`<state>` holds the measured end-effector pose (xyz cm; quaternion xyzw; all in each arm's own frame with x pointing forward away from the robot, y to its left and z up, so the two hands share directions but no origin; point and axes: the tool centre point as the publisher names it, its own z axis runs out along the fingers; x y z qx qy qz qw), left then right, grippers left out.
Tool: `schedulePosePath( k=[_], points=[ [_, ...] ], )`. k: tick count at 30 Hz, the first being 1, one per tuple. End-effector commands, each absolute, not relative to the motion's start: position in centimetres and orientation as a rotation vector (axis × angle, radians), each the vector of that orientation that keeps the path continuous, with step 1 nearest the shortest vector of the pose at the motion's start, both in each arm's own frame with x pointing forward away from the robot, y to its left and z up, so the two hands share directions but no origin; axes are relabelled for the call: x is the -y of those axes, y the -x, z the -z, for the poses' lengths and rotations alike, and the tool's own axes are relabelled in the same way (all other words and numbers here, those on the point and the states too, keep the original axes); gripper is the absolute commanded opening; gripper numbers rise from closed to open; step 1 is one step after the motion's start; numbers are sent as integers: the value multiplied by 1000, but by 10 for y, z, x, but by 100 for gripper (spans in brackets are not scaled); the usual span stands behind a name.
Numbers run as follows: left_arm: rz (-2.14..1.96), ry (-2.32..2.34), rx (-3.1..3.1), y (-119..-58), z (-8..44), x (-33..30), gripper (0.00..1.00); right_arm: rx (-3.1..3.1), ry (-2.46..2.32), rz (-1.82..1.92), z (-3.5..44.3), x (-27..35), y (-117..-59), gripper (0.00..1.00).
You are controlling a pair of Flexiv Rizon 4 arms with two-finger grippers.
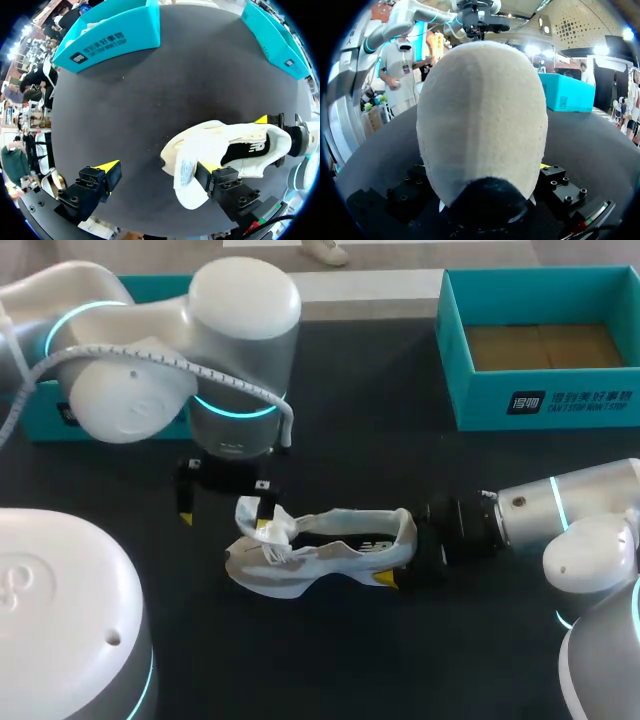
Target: Take the shoe out of the shoebox, open the shoe tongue, remove and reinsert the insole, then place the shoe into the shoebox
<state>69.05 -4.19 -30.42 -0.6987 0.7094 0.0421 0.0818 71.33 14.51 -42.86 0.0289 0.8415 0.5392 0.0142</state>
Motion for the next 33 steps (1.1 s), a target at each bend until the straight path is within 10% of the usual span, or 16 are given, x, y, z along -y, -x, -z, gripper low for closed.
schedulePosePath(
  k=[1, 13, 15, 23, 33],
  points=[
    [-60, 2027, -2168, -694, 283, 45, 100, -2626, -92, -1669, 433, -146, -716, 0],
    [333, 1385, -2756, -716, 220, 106, 100, -2626, -92, -1669, 433, -146, -716, 0],
    [323, 1209, -2869, -716, 217, 118, 56, -2626, -92, -1669, 433, -146, -716, 0],
    [130, 339, -3202, -705, 221, 153, 0, -2626, -92, -1669, 433, -146, -716, 0],
    [134, 159, -3260, -698, 219, 166, 0, -2626, -92, -1669, 433, -146, -716, 0]
  ],
)
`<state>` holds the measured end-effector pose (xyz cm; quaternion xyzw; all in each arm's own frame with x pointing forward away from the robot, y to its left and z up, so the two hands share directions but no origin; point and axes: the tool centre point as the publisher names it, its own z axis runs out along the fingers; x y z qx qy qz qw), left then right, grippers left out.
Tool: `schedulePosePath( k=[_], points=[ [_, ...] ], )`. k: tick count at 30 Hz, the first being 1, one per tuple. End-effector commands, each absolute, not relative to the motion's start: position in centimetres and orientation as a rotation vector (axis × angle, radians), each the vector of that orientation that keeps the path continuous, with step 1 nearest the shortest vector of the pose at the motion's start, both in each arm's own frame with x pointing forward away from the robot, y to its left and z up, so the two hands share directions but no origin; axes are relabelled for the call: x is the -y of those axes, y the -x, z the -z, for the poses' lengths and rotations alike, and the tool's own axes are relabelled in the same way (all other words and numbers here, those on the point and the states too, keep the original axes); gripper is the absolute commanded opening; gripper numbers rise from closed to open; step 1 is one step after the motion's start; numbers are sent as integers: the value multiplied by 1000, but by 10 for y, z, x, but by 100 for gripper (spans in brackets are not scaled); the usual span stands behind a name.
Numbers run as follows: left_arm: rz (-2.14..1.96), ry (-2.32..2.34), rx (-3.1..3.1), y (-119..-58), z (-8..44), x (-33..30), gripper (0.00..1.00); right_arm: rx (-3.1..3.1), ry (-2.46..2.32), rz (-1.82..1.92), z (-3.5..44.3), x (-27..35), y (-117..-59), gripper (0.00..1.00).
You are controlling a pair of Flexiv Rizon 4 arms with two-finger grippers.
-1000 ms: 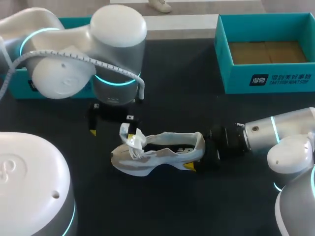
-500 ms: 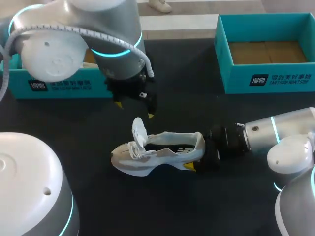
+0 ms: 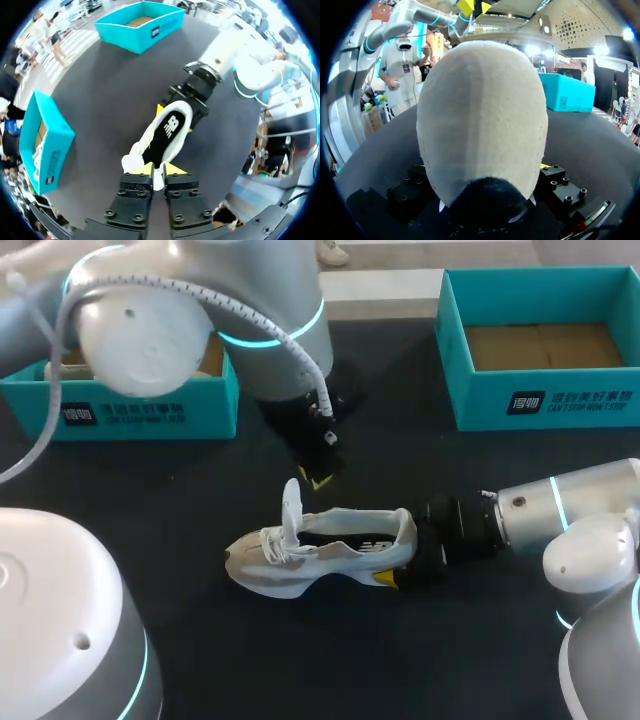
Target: Take the shoe out of the shoebox, open the shoe tongue, remove and reinsert the insole, then place the shoe into the shoebox
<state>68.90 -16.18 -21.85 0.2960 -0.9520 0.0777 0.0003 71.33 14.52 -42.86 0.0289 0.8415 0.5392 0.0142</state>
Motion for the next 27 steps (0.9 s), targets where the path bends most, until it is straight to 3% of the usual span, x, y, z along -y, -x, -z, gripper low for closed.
schedulePosePath(
  k=[1, 14, 27],
  points=[
    [-124, -146, 3011, -698, 219, 166, 0, -2626, -92, -1669, 433, -146, -716, 0],
    [-124, -146, 3011, -698, 219, 166, 0, -2626, -92, -1669, 433, -146, -716, 0],
    [-150, -84, 3065, -668, 272, 223, 0, -2626, -92, -1669, 433, -146, -716, 0]
  ],
)
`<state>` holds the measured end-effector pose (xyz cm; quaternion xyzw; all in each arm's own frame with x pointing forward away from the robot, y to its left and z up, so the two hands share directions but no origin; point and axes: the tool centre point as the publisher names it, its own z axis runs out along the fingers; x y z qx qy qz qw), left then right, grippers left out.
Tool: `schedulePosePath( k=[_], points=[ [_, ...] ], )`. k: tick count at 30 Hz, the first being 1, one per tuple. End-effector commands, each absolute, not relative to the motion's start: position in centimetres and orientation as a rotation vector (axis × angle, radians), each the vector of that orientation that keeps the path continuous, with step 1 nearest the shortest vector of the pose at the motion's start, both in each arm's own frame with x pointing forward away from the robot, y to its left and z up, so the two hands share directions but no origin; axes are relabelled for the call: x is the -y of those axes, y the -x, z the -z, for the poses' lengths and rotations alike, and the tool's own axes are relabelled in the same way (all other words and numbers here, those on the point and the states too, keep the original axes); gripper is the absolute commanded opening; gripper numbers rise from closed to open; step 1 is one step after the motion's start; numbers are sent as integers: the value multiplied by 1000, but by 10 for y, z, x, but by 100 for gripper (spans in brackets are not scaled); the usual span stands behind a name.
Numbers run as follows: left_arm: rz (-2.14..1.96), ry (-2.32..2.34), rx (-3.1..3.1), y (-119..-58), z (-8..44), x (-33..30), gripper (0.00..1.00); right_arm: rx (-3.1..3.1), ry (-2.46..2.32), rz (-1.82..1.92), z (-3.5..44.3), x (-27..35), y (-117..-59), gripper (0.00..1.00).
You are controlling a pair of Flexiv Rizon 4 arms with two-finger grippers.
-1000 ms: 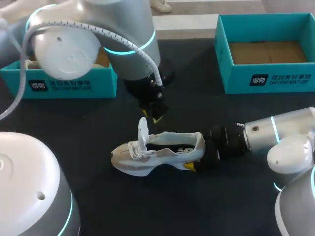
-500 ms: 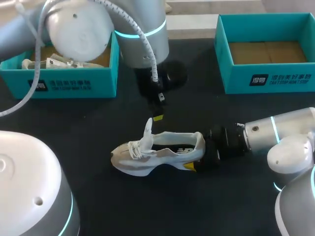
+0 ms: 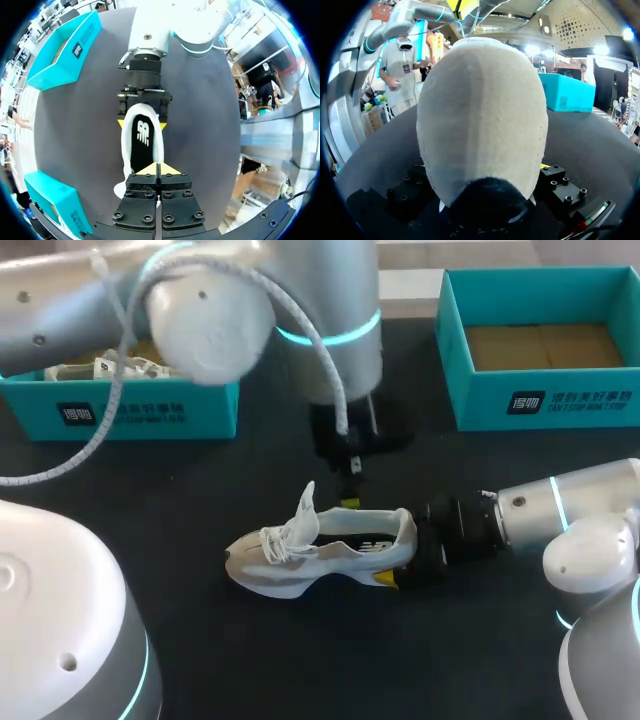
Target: Take the shoe out of the shoebox, open the shoe tongue, remove and reinsert the insole, then place the shoe into the shoebox
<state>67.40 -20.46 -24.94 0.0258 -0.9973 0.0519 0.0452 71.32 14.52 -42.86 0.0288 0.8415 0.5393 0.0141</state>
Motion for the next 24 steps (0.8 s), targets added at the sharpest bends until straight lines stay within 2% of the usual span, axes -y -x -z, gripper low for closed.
schedulePosePath(
  k=[1, 14, 24],
  points=[
    [-151, -77, 3066, -667, 277, 224, 0, -2626, -92, -1669, 433, -146, -716, 0],
    [-220, -58, 3040, -677, 324, 213, 0, -2626, -92, -1669, 433, -146, -716, 0],
    [-178, 1, 3065, -686, 329, 203, 0, -2626, -92, -1669, 433, -146, -716, 0]
  ],
)
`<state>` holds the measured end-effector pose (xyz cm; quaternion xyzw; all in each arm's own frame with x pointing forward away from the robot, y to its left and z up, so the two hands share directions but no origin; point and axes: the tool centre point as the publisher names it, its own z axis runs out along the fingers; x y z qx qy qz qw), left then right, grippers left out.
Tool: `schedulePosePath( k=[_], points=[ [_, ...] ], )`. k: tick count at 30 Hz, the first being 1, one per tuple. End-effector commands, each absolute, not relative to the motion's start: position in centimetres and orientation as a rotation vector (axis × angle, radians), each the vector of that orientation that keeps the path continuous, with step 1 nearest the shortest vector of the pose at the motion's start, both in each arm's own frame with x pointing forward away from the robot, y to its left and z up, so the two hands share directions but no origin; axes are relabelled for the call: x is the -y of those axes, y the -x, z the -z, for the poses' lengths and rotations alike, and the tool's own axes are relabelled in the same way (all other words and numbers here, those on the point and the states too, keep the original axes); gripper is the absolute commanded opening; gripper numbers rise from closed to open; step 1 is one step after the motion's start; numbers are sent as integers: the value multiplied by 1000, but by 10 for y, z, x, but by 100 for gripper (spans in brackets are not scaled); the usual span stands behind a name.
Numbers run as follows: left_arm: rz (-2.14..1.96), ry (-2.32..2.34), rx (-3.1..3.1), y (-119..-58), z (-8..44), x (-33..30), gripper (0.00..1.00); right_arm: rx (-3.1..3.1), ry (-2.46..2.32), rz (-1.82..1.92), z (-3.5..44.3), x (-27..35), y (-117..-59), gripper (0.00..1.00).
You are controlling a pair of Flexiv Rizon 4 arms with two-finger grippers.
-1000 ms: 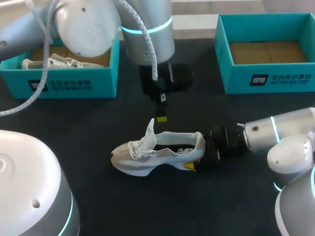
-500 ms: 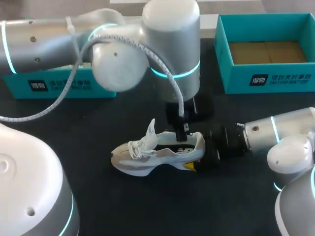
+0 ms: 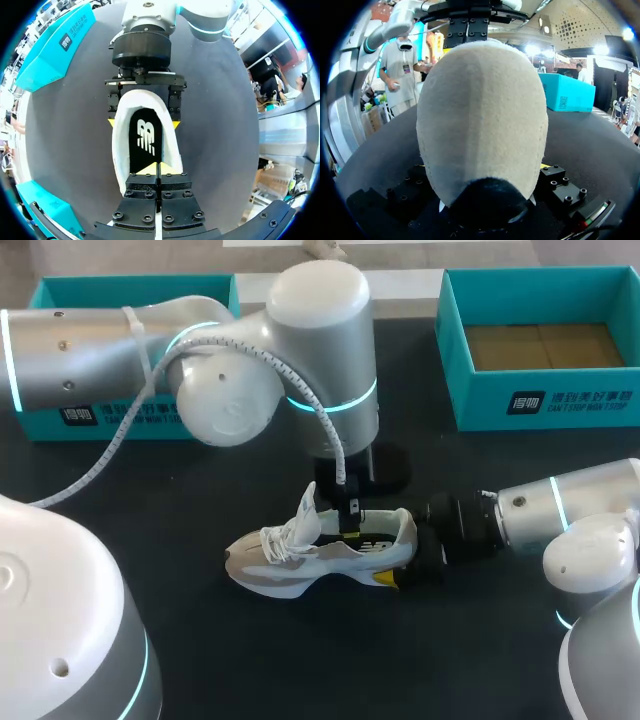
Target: Take the shoe out of the shoebox, open the shoe tongue, remove and reinsert the insole, then place the shoe into the shoebox
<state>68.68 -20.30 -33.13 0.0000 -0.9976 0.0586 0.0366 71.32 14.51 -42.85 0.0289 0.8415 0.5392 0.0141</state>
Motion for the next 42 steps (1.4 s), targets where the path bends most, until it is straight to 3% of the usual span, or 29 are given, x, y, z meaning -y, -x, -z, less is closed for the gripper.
schedulePosePath(
  k=[1, 14, 19, 42],
  points=[
    [-178, 1, 3065, -686, 329, 203, 0, -2626, -92, -1669, 433, -146, -716, 0],
    [-178, 1, 3065, -686, 329, 203, 0, -2626, -92, -1669, 433, -146, -716, 0],
    [-329, 6, 3023, -685, 340, 205, 0, -2626, -92, -1669, 433, -146, -716, 0],
    [-336, 60, 2999, -686, 389, 210, 0, -2626, -92, -1669, 433, -146, -716, 0]
  ],
)
